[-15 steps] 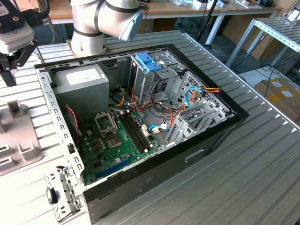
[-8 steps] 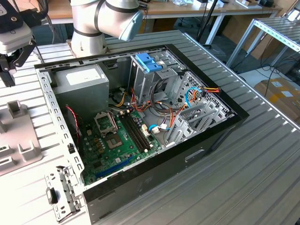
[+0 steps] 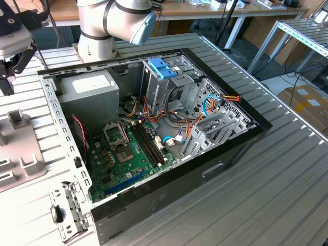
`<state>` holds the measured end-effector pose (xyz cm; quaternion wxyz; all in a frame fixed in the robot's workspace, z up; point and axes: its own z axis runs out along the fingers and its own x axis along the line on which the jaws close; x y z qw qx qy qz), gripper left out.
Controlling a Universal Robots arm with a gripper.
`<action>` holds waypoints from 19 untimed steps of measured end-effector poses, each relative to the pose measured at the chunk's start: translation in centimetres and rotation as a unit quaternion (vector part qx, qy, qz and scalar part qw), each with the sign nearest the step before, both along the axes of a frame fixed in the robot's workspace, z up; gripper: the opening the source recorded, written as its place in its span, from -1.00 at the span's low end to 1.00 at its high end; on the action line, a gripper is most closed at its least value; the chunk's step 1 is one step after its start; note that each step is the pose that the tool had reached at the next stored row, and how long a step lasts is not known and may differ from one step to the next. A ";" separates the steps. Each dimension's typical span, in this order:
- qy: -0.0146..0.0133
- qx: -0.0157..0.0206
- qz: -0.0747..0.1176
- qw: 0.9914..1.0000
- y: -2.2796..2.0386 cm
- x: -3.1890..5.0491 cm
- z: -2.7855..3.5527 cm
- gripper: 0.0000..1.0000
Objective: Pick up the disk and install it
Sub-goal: 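Reach for the disk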
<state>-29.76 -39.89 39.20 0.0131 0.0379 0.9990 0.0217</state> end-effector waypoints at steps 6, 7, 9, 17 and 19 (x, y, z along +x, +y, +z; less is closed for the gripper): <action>0.000 0.000 0.000 1.000 0.00 -0.20 -0.01 -0.79; 0.000 0.000 0.000 1.000 0.00 -0.23 -0.01 -0.79; 0.000 0.000 0.000 1.000 0.00 -0.31 -0.01 -0.79; 0.000 0.000 0.000 1.000 0.00 -0.68 -0.02 -0.79; 0.000 0.000 0.000 1.000 0.00 -0.79 -0.02 -0.79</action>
